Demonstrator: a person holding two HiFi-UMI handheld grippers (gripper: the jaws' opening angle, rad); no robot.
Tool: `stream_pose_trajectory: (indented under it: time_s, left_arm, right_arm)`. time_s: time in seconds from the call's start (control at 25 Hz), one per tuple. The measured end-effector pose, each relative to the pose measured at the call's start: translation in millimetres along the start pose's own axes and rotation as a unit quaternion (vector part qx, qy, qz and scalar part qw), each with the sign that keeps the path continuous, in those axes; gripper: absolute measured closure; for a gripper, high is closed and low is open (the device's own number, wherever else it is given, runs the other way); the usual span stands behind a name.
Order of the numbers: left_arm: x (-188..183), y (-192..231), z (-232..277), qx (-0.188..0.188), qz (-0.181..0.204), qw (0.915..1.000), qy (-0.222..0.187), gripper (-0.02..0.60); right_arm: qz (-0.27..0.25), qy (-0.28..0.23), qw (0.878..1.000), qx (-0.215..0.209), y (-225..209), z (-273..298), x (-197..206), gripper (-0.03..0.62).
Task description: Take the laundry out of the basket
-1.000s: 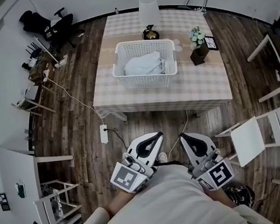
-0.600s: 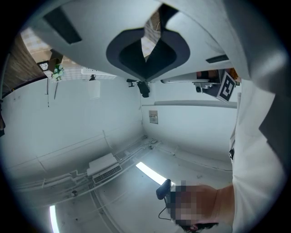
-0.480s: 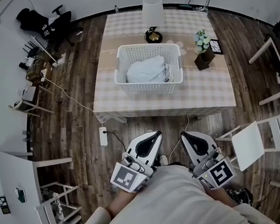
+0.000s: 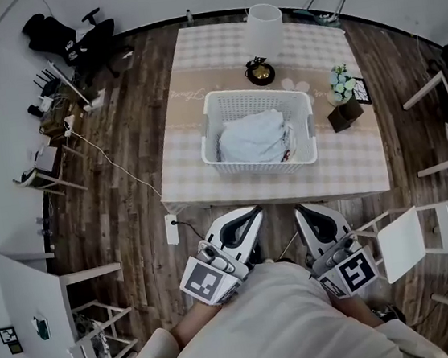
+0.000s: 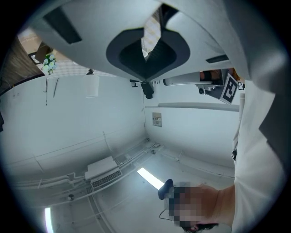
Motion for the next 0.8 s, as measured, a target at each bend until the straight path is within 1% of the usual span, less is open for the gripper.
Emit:
stream_pose_trajectory:
  time_s: [0.12, 0.24, 0.4, 0.52, 0.72, 0.8]
  left_arm:
    - [-5.1, 27.1, 7.6, 0.002, -0.001, 1.0000, 0.000, 0.568]
    - [-5.7, 49.5, 13.9, 0.005, -0.006, 0.9999, 0.012, 0.568]
    - [-12.3, 70.8, 28.8, 0.011, 0.001, 0.9999, -0.012, 0.568]
    - [-9.7, 78.4, 37.3, 0.020, -0.002, 0.9998, 0.003, 0.568]
    - [-8.5, 82.6, 50.9, 0.031, 0.002, 0.9995, 0.007, 0.568]
    - [-0.3, 81.5, 54.7, 0.037, 0.005, 0.9986, 0.038, 0.568]
  right_arm:
    - [-0.002, -0.001, 1.000, 0.005, -8.4, 28.6, -4.7, 0.599]
    - [-0.006, -0.001, 1.000, 0.009, -14.7, 51.5, -7.7, 0.599]
    - [-0.007, -0.001, 1.000, 0.018, -22.5, 67.9, -5.6, 0.599]
    - [-0.006, 0.003, 1.000, 0.026, -28.5, 73.0, -3.8, 0.599]
    - [-0.004, 0.008, 0.999, 0.036, -41.3, 73.7, -1.5, 0.599]
    - [-0.007, 0.012, 0.999, 0.036, -49.4, 72.5, 0.1, 0.599]
Point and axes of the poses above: the fingertips, and each gripper's own axes: z forward along the fingers, y to its left, x out of its underside, the point moved 6 cm from there along -z, backward along the fingers, and after that the axes turned 9 degrees about -x, right-handed, at the moved point
